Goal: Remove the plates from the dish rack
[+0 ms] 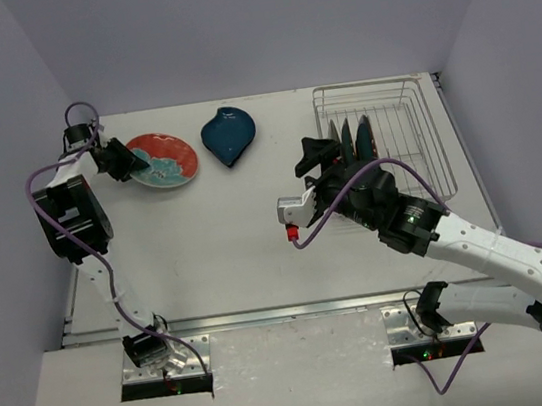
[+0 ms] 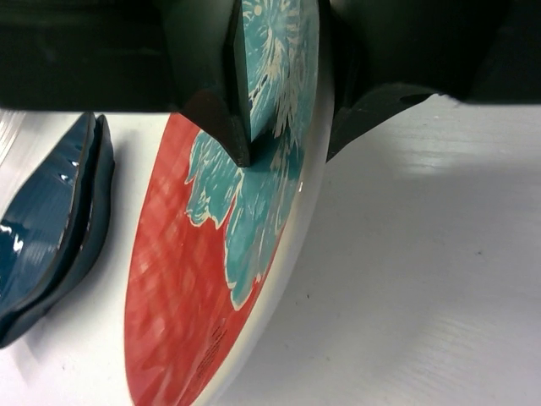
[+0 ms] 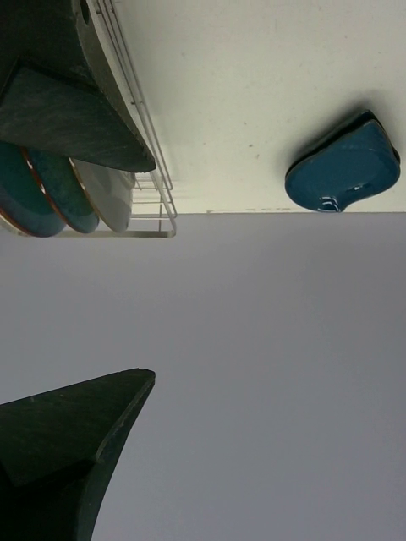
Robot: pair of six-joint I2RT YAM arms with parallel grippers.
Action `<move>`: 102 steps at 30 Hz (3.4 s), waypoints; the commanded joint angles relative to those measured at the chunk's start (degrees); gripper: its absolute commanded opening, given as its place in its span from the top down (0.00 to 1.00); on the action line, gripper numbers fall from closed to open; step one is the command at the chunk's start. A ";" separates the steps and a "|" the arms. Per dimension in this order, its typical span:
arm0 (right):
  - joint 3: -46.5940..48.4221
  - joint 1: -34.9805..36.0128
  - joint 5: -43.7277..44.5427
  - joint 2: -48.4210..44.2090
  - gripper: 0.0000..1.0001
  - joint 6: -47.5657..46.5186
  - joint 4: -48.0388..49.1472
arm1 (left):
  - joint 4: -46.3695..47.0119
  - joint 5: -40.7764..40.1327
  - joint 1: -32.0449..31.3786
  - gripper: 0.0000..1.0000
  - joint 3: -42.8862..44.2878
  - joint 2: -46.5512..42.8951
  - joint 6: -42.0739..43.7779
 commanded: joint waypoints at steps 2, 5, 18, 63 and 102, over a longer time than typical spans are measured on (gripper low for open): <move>2.29 0.05 0.79 -1.57 0.01 1.55 -0.73 | 0.97 -17.09 0.05 0.71 3.09 3.67 4.24; 2.50 -0.01 0.67 -1.59 0.01 1.33 -0.99 | 1.18 -15.59 0.02 0.70 2.66 4.78 4.97; 4.14 0.07 0.41 -1.97 0.01 1.33 -4.36 | 1.21 -7.36 0.52 0.39 2.66 7.65 6.32; 20.96 -57.62 -38.53 15.87 0.34 65.99 -33.87 | -0.57 -16.55 -21.63 0.15 -26.00 -53.51 33.20; 22.66 -58.64 -40.76 19.43 0.49 61.97 -34.97 | -0.57 -16.71 -21.63 0.14 -25.88 -51.22 30.40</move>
